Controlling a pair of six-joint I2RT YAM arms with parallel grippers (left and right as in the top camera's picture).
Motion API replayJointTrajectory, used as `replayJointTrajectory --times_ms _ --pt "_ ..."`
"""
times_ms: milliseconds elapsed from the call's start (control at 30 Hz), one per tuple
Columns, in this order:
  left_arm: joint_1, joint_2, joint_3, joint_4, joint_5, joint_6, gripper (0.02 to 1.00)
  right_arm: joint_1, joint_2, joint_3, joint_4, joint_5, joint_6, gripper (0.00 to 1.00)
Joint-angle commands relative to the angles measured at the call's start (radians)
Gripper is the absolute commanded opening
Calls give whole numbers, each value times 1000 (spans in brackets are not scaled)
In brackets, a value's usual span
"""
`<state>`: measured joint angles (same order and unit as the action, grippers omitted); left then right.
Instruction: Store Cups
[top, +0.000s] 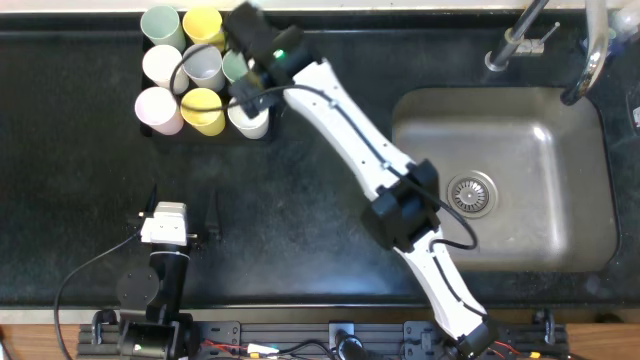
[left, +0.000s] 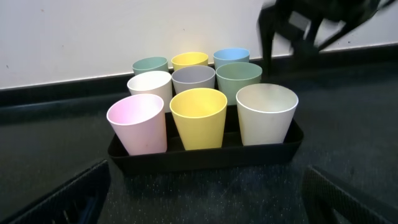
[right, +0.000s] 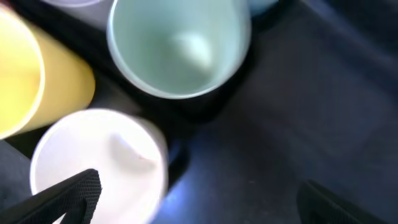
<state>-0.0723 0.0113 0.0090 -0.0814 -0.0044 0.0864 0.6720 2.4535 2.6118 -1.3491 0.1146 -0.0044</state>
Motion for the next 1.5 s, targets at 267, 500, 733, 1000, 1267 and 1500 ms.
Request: replayJointTrajectory --times_ms 267,500,733,1000,1267,1500 --pt "0 -8 -1 -3 -4 22 998 -407 -606 -201 -143 33 204 998" --pt "0 -8 -1 -3 -4 22 998 -536 -1151 -1028 76 63 211 998" --pt "0 -8 -1 -3 -4 22 998 -537 -1650 -1785 785 219 206 998" --pt "0 -8 -1 -3 -4 22 998 -544 -2090 -2227 1492 376 207 998" --pt "0 -8 -1 -3 -4 22 998 -543 -2282 -2448 1486 376 207 998" --pt "0 -8 -1 -3 -4 22 996 -542 -2321 -2557 1488 376 207 996"
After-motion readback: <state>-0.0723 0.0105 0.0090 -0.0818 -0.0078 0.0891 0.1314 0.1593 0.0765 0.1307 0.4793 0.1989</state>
